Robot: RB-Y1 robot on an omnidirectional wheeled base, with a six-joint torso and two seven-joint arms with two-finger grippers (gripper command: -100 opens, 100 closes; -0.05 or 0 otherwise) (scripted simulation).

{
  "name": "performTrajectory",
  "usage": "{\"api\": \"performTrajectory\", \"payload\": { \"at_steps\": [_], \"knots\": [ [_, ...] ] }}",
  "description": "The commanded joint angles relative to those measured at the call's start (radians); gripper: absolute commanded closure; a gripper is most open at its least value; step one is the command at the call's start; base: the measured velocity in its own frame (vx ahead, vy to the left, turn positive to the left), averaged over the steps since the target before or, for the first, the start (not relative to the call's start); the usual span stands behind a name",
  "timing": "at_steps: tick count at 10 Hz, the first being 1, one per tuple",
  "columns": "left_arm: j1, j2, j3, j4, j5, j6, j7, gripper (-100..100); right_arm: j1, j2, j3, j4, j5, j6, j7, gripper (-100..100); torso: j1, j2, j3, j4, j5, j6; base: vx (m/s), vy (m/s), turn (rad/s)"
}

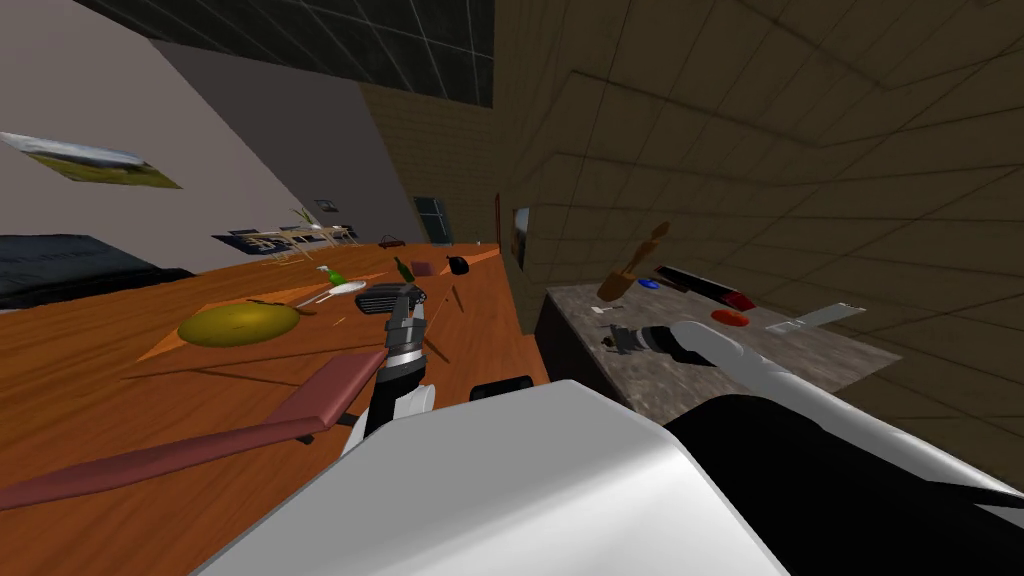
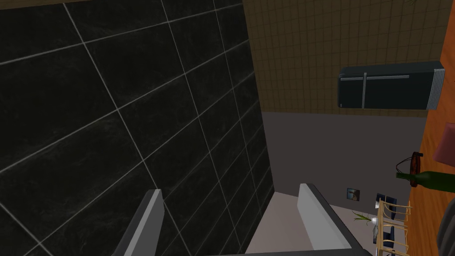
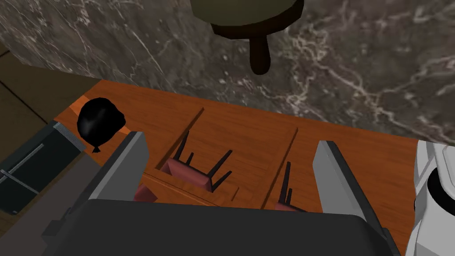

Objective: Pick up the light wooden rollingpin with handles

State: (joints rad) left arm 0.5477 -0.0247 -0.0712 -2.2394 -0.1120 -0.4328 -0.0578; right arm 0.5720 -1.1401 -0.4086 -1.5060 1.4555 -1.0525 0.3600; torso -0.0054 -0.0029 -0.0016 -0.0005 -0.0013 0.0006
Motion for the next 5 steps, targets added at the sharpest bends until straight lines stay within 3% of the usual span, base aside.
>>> {"api": "performTrajectory", "payload": {
  "at_steps": [1, 2, 5],
  "knots": [
    [0.0, 0.0, 0.0, 0.0, 0.0, 0.0, 0.0, 0, 0.018, -0.036, -0.001, 0.05, 0.05, -0.046, 0.032, -100, 0.0, 0.0, 0.0, 0.0, 0.0, 0.0, 0.022, -0.114, 0.289],
    [0.0, 0.0, 0.0, 0.0, 0.0, 0.0, 0.0, 0, 0.018, -0.036, -0.001, 0.058, 0.059, -0.046, 0.032, -100, -0.002, 0.0, 0.0, 0.0, -0.001, 0.0, 0.006, -0.095, 0.147],
    [0.0, 0.0, 0.0, 0.0, 0.0, 0.0, 0.0, 0, 0.046, -0.091, 0.004, 0.157, 0.148, -0.121, 0.081, -100, -0.001, -0.001, 0.0, 0.0, 0.0, 0.0, 0.017, -0.094, 0.225]
  ]
}}
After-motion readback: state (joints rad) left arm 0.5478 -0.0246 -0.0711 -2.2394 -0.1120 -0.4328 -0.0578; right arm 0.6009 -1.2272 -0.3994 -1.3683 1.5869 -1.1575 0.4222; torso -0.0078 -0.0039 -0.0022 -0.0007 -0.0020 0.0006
